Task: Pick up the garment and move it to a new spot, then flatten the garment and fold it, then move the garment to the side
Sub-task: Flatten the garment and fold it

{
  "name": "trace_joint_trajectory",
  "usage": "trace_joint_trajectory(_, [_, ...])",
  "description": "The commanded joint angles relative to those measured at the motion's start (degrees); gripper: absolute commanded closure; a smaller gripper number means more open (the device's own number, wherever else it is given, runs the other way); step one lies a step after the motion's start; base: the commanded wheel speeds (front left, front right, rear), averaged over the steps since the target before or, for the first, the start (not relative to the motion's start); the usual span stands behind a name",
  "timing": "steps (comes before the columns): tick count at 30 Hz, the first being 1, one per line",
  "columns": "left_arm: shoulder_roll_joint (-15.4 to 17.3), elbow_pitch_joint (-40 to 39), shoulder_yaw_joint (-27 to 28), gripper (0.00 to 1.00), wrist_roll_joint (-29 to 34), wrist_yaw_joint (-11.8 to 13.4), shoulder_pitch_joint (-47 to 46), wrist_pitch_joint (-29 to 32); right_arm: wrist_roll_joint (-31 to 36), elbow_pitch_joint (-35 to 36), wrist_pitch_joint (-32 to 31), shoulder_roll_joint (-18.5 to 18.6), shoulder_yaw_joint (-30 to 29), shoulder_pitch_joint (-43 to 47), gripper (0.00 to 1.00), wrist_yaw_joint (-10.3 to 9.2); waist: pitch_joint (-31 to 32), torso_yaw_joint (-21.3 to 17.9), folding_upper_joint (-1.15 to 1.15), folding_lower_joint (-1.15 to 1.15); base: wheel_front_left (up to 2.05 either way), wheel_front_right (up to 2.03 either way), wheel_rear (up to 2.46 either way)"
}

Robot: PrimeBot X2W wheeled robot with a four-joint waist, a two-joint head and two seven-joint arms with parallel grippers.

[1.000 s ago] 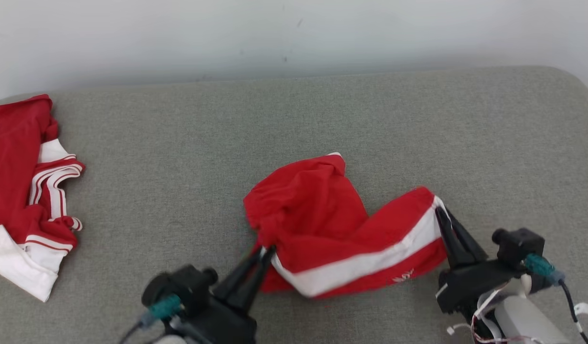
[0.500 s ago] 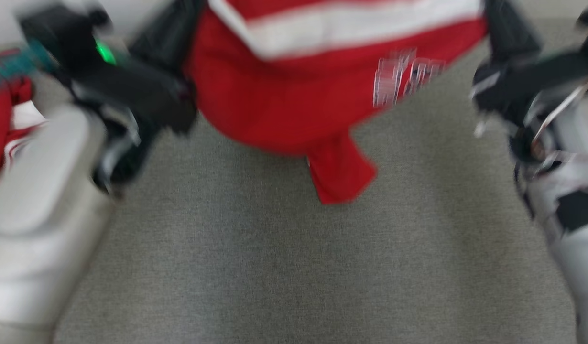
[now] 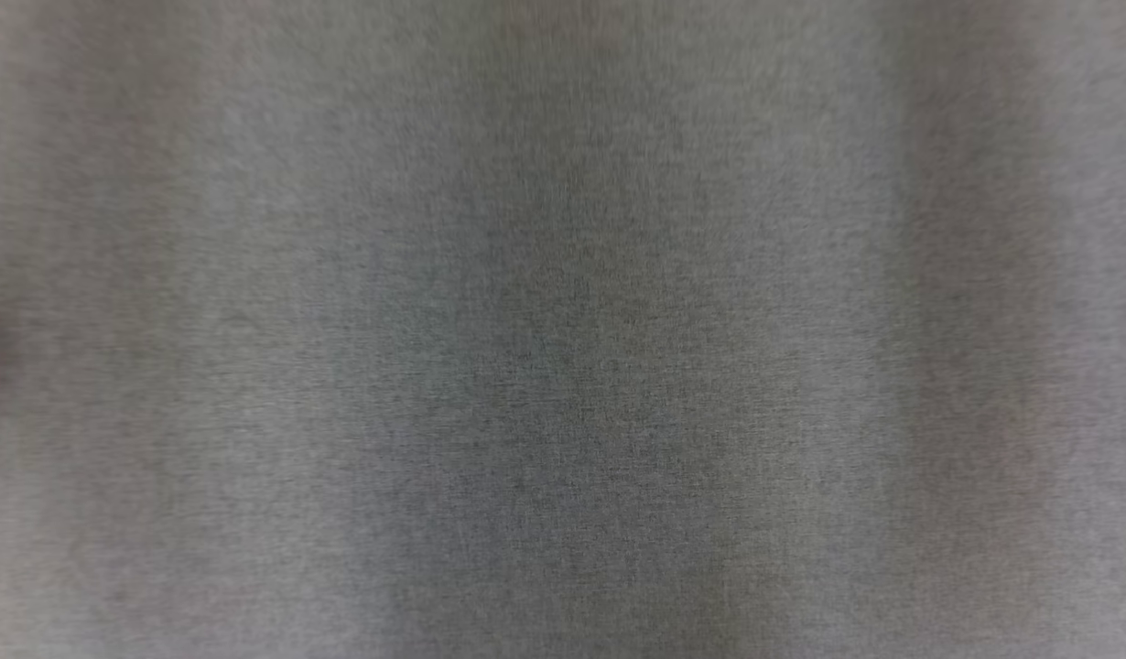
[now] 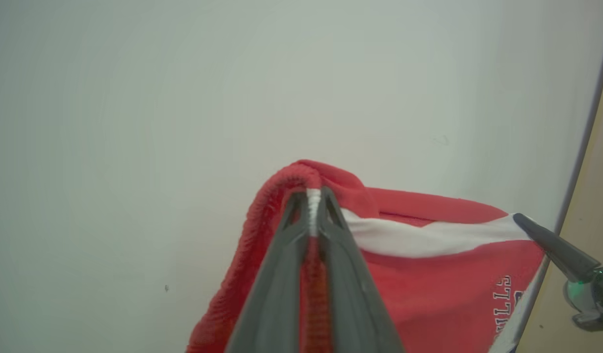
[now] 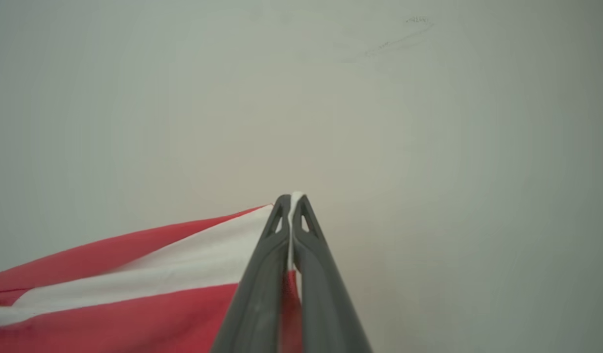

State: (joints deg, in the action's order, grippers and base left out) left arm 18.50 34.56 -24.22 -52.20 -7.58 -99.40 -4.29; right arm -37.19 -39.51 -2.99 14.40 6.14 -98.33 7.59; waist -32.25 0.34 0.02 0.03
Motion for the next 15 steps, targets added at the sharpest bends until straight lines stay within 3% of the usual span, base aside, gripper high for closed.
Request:
trace_joint_trajectory(1, [-0.3,3.2,-1.1,1.00,0.1,0.2,-6.4,1.0,2.7,-5.0,0.6,-0.2,-1.5,-7.2,1.00,-0.20,-8.1,-1.6,-0.02,-0.03,0.00,0.00,0.00])
trace_joint_trajectory(8, [-0.6,8.3,-6.2,1.00,0.7,0.2,-14.8,0.6,5.5,-12.8,2.9,-2.5,-0.7,-15.9,1.00,-0.17,-11.2,-3.3,-0.02,-0.03,0.00,0.00,0.00])
trace_joint_trajectory(15, [-1.2,12.1,-9.5,1.00,-1.6,0.2,-15.6,-1.2,4.6,-17.0,4.9,-2.0,0.0,-16.4,1.00,-0.17,-12.2,-3.7,-0.02,-0.03,0.00,0.00,0.00])
